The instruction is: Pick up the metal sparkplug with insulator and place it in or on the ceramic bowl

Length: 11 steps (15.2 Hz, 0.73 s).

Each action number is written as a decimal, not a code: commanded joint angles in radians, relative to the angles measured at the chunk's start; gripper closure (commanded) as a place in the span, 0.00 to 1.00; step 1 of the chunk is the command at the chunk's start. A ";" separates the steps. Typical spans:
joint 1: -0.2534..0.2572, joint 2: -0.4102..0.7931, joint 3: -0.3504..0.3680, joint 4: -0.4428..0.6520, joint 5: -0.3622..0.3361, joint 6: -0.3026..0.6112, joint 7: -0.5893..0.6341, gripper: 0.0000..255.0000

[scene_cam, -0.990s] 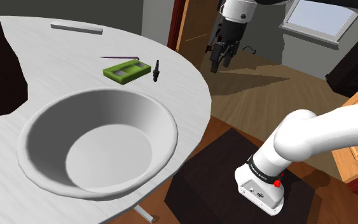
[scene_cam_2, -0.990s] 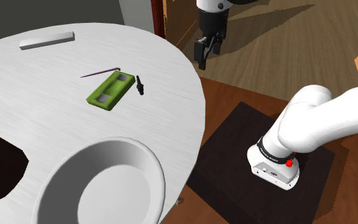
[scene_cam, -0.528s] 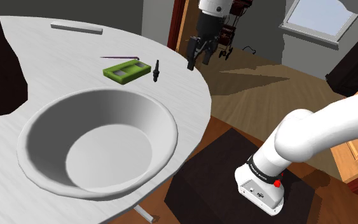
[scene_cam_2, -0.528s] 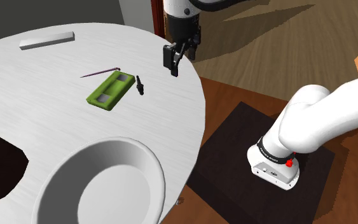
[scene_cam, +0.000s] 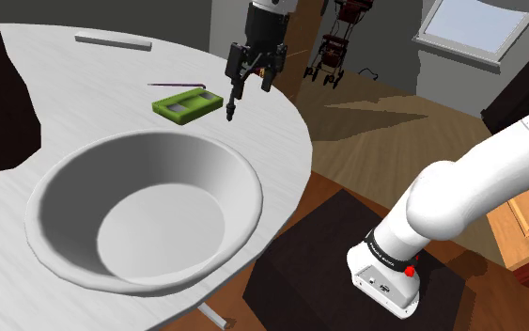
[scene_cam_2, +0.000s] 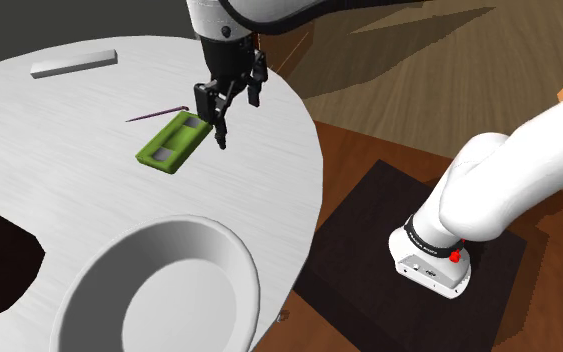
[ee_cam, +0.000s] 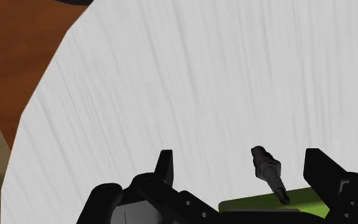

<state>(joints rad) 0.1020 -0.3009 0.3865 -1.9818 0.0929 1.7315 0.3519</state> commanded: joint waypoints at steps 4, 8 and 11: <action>0.010 0.080 0.045 0.054 -0.021 0.042 0.062 0.00; 0.011 0.081 0.048 0.001 -0.020 0.095 0.062 0.00; 0.011 0.083 0.049 -0.018 -0.020 0.116 0.062 0.00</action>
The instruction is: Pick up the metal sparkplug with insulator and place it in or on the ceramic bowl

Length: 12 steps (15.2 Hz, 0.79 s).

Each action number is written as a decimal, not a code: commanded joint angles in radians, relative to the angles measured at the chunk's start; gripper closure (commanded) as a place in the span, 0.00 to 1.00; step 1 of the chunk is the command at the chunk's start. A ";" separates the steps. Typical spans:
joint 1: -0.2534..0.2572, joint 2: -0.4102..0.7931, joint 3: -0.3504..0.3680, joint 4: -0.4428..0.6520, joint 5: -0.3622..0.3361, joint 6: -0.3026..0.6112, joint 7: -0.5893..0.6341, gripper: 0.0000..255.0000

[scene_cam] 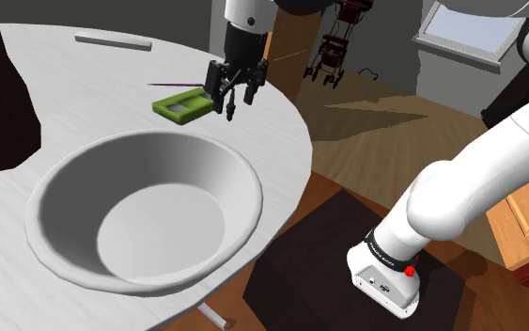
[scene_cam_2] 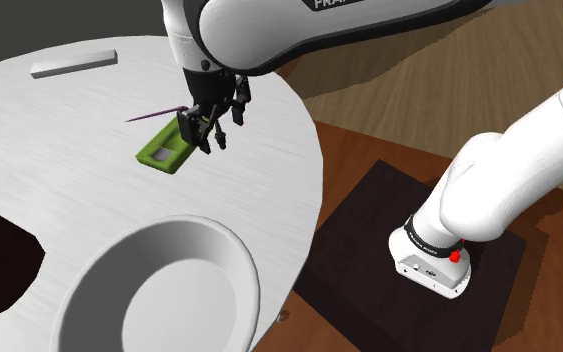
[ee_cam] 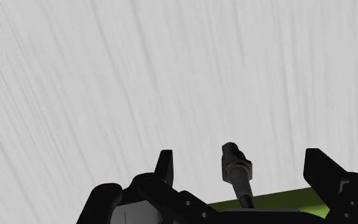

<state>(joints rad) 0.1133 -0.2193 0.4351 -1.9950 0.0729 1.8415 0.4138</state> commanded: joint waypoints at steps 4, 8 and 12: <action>0.000 0.001 0.000 -0.005 0.000 0.006 0.000 0.00; 0.000 0.001 0.000 -0.005 0.000 0.006 0.000 1.00; 0.000 0.001 0.000 -0.005 0.000 0.006 0.000 1.00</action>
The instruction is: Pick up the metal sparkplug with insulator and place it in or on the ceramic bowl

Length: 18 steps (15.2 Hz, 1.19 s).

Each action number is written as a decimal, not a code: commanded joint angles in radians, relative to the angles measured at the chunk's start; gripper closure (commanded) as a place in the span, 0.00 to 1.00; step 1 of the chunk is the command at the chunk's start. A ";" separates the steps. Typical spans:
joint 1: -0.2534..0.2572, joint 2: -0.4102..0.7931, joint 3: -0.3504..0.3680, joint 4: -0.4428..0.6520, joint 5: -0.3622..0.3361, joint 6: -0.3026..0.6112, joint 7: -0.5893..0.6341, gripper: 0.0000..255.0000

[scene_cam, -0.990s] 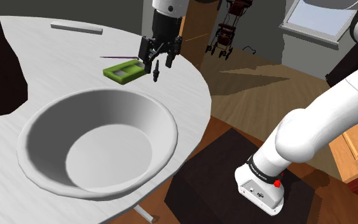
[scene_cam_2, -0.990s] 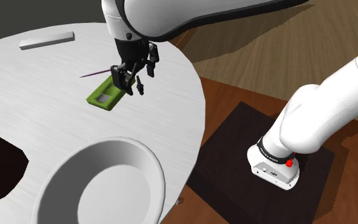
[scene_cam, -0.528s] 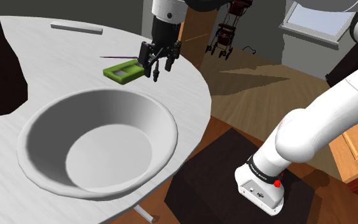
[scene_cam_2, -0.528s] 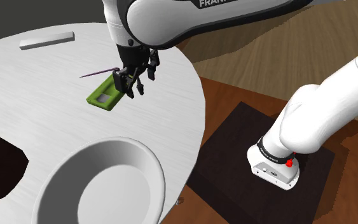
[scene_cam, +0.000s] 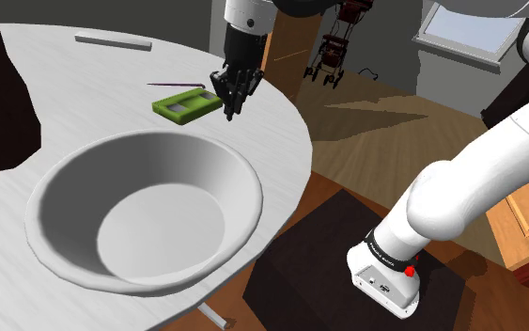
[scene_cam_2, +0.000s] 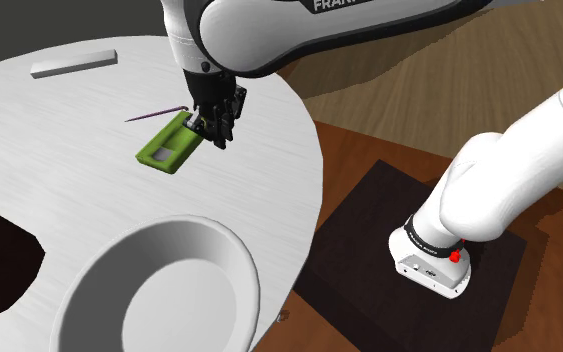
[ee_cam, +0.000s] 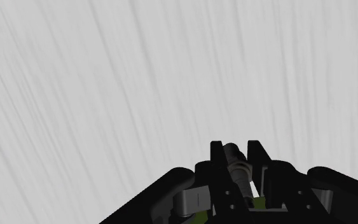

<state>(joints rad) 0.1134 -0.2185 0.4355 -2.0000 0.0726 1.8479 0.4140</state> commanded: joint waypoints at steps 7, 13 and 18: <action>-0.001 0.000 -0.002 0.040 -0.001 -0.040 0.000 1.00; -0.004 0.006 -0.005 0.127 -0.005 -0.121 0.002 1.00; -0.006 0.019 -0.005 0.206 -0.011 -0.189 0.005 1.00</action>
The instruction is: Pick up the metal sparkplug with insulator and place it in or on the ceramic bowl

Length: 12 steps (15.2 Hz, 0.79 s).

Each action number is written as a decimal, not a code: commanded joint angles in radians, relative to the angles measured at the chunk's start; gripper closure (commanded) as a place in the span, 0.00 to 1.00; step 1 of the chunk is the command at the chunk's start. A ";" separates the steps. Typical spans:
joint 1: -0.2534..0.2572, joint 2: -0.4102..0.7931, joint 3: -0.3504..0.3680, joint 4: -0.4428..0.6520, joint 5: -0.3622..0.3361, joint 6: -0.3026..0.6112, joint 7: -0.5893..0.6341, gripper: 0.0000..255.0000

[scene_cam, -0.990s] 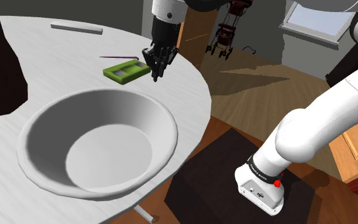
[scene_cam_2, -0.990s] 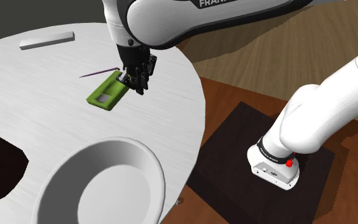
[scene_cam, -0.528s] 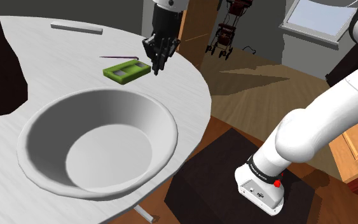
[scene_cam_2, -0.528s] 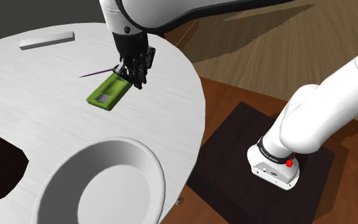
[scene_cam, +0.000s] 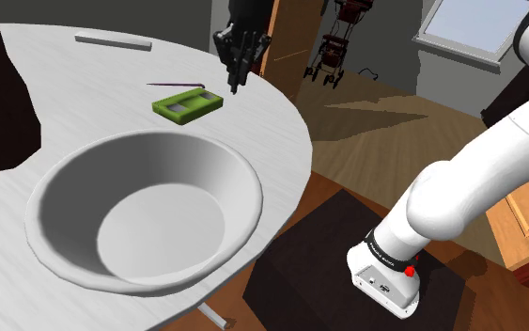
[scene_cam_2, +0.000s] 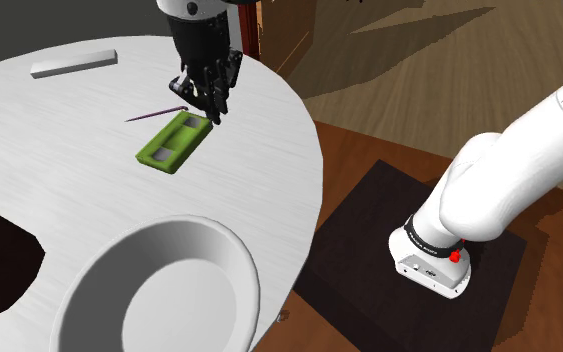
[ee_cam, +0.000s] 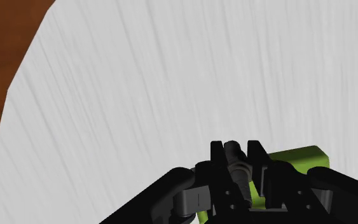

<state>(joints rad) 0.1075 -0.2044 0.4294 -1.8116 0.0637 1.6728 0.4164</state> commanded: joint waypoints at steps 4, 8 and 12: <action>-0.001 0.019 0.002 0.086 -0.008 -0.069 0.006 1.00; -0.002 0.038 0.005 0.160 -0.015 -0.126 0.012 1.00; -0.002 0.062 0.009 0.241 -0.025 -0.184 0.019 1.00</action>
<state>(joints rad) 0.1055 -0.1508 0.4372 -1.5919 0.0421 1.5024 0.4340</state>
